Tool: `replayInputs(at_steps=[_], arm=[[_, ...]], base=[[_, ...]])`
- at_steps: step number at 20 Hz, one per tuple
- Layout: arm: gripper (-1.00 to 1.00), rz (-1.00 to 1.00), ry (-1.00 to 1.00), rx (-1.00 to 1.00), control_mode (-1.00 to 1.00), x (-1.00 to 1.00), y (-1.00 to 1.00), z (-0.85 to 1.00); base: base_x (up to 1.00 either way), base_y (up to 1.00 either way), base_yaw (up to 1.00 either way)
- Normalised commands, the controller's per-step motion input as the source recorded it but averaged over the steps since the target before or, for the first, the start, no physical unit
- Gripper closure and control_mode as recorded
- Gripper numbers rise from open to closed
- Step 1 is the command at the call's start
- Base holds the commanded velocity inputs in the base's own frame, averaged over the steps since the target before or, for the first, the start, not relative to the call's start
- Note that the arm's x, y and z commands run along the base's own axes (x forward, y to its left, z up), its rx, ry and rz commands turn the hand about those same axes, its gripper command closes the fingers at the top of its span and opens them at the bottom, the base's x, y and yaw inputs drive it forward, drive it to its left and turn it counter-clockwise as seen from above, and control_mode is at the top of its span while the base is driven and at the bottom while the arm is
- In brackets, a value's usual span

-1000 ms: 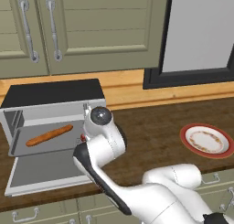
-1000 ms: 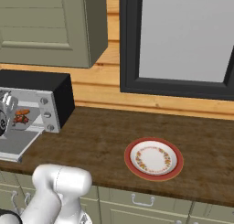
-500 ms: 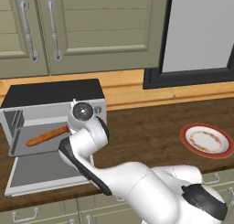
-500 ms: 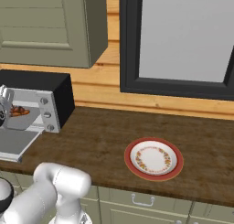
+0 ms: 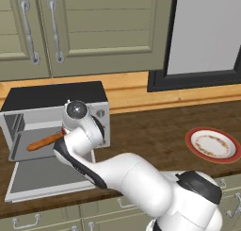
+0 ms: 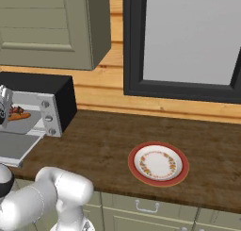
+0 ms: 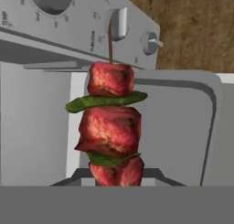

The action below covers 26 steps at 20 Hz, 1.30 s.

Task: Pick up the kebab skewer and baguette bread, and place them inside the toaster oven. Close the toaster oven door and start by setting the timer.

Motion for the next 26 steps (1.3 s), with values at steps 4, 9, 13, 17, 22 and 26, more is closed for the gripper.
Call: replayInputs(at_steps=[4,9,13,17,22,26], arm=[[1.0,0.01,0.0,0.0,-1.0,0.2,0.0,-0.19],[1.0,0.0,0.0,0.0,-1.0,0.24,0.03,-0.15],[1.0,0.0,0.0,0.0,-1.0,0.24,0.1,-0.09],[1.0,0.0,0.0,0.0,-1.0,0.28,0.13,-0.02],[1.0,0.0,0.0,0.0,-1.0,0.3,0.17,-0.01],[1.0,0.0,0.0,0.0,-1.0,0.29,0.22,-0.04]], base=[[0.0,0.0,0.0],[0.0,0.0,0.0],[0.0,0.0,0.0],[0.0,0.0,0.0],[0.0,0.0,0.0],[0.0,0.0,0.0]])
